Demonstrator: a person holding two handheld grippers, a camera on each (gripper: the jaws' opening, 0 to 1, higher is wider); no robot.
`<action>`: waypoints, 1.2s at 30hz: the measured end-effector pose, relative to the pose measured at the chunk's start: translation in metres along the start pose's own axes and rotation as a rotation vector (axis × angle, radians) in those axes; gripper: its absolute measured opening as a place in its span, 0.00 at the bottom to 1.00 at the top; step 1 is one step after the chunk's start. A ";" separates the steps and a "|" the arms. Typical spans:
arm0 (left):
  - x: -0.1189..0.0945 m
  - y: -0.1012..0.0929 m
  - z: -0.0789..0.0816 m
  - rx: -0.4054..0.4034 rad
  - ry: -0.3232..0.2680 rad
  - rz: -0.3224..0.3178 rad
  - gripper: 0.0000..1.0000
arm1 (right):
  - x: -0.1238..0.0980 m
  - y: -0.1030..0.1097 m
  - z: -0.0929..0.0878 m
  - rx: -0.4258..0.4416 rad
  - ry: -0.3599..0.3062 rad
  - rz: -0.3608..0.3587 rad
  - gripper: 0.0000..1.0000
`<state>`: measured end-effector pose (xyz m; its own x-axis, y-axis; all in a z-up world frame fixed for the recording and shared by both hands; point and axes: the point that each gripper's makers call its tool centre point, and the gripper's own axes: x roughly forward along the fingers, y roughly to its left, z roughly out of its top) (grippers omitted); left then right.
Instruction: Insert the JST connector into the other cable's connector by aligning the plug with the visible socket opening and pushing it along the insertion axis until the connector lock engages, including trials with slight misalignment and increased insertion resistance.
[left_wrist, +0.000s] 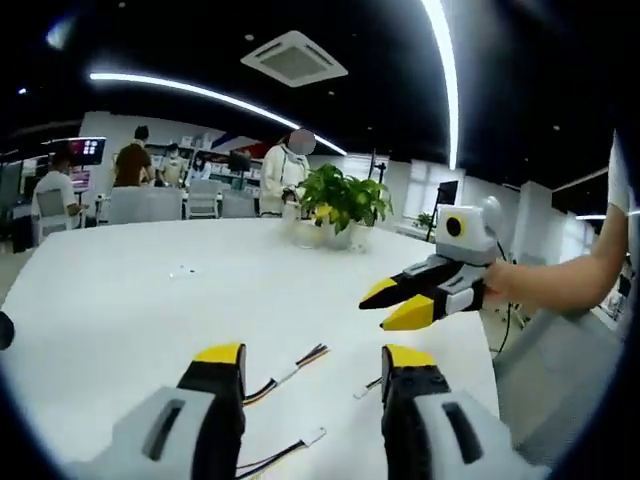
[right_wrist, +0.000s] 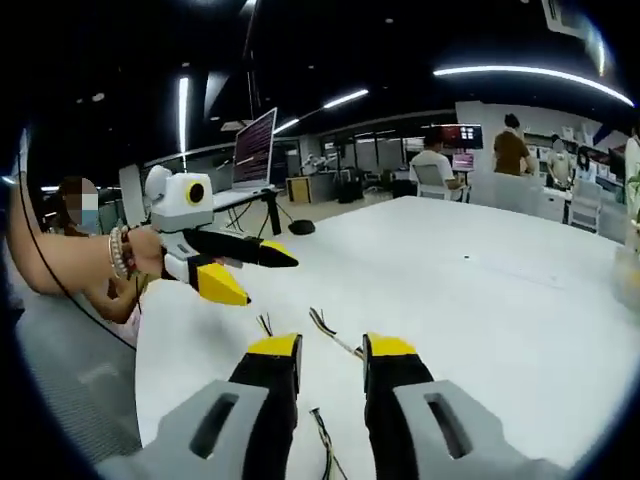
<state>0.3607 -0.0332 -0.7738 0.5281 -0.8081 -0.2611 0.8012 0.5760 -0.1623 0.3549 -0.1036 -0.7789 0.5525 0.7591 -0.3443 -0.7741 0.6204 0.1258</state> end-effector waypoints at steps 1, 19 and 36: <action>0.002 -0.001 -0.006 -0.003 0.021 -0.003 0.50 | 0.001 0.000 -0.005 0.005 0.016 0.001 0.21; 0.018 0.000 -0.070 0.135 0.302 -0.014 0.43 | 0.016 0.015 -0.048 -0.063 0.208 0.065 0.19; 0.022 0.000 -0.079 0.187 0.347 -0.029 0.27 | 0.019 0.020 -0.070 -0.144 0.302 0.098 0.18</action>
<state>0.3506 -0.0411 -0.8544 0.4035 -0.7152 -0.5707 0.8687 0.4952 -0.0064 0.3282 -0.0902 -0.8479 0.3735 0.7076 -0.5998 -0.8666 0.4969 0.0465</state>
